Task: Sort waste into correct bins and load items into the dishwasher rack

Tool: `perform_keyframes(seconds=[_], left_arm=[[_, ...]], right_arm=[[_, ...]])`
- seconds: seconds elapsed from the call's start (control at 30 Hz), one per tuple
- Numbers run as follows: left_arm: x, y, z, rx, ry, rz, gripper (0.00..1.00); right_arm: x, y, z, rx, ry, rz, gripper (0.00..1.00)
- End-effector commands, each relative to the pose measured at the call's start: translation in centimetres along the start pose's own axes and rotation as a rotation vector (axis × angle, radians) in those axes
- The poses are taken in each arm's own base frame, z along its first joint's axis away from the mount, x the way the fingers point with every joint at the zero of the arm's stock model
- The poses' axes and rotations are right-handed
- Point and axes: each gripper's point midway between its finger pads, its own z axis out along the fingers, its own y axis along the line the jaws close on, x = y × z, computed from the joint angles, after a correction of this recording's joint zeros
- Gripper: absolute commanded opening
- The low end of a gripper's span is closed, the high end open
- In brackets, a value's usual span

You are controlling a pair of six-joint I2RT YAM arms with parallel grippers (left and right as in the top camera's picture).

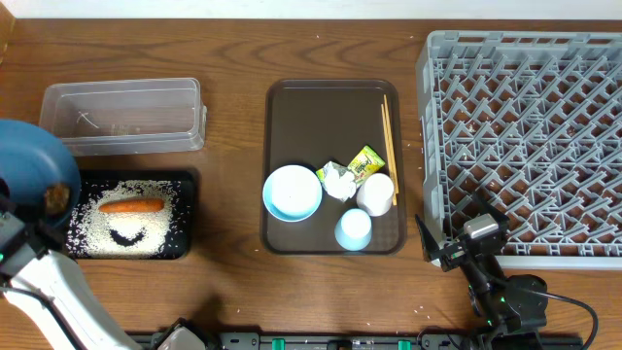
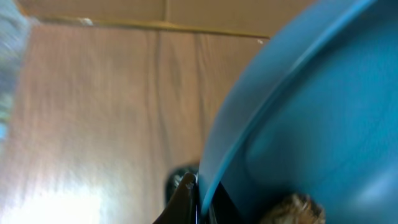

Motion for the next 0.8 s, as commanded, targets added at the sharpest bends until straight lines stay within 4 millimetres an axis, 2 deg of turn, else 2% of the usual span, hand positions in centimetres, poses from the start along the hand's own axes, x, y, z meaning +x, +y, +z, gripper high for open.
perform_keyframes(seconds=[0.0,0.17,0.4,0.6,0.77], left_arm=[[-3.3,1.9,-0.2,-0.208,-0.15,0.271,0.06],[-5.5,1.9,-1.0,-0.355,-0.247,0.531,0.06],[-6.9,-1.3,-2.1,-0.351,-0.331,0.75,0.06],[-5.8,-4.0,-2.4,-0.328,-0.337,0.948,0.06],[-4.6,-4.6,-2.3,-0.318,-0.312,0.992,0.06]], right_arm=[[0.2,-0.1,0.0,0.002,0.006,-0.005,0.99],[0.2,-0.1,0.0,0.002,0.006,-0.005,0.99],[0.2,-0.1,0.0,0.002,0.006,-0.005,0.99],[0.2,-0.1,0.0,0.002,0.006,-0.005,0.99],[0.2,-0.1,0.0,0.002,0.006,-0.005,0.99]])
